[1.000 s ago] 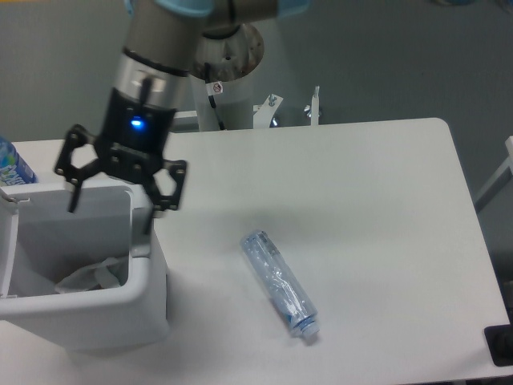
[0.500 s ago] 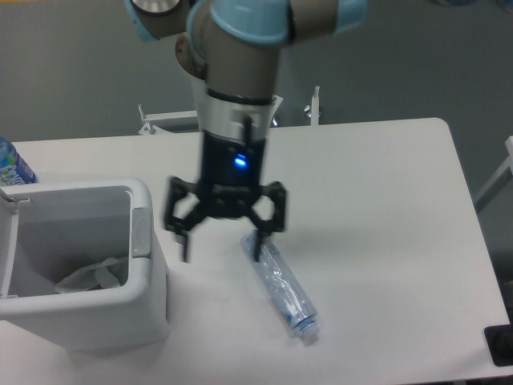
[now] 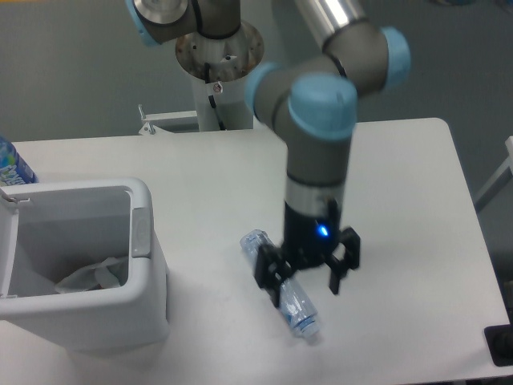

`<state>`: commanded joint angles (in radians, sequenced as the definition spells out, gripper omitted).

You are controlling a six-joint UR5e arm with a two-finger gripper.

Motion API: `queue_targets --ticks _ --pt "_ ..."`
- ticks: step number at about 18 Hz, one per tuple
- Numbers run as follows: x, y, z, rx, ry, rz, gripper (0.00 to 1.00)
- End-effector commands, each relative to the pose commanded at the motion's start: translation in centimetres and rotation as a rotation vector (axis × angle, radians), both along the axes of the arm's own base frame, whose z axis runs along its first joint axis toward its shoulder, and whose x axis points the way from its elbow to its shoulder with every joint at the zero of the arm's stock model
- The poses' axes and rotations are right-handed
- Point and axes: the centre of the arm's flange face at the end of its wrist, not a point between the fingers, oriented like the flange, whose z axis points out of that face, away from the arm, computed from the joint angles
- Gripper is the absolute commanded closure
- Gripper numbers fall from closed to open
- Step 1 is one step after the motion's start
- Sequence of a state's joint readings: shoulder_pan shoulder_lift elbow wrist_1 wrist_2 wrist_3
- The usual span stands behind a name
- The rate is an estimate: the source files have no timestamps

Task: Place the trash in the trash can

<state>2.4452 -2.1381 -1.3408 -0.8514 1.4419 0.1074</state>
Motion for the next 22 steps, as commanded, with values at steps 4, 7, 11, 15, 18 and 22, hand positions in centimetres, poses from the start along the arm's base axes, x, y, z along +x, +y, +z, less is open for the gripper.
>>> queue_targets --ticks 4,7,11,15,18,22 --pt "-1.3 1.0 -4.5 -0.035 -0.042 -0.002 0.00" --pt "-1.9 1.5 -7.1 -0.051 -0.064 -0.002 0.00" --pt "-1.7 1.3 -9.8 -0.083 -0.096 -0.001 0.00" --pt "-1.7 1.2 -12.2 -0.144 -0.092 0.011 0.00" --pt "-1.7 1.3 -13.0 -0.169 -0.082 0.016 0.00" --pt "-1.7 1.3 -13.4 -0.170 -0.084 0.016 0.00"
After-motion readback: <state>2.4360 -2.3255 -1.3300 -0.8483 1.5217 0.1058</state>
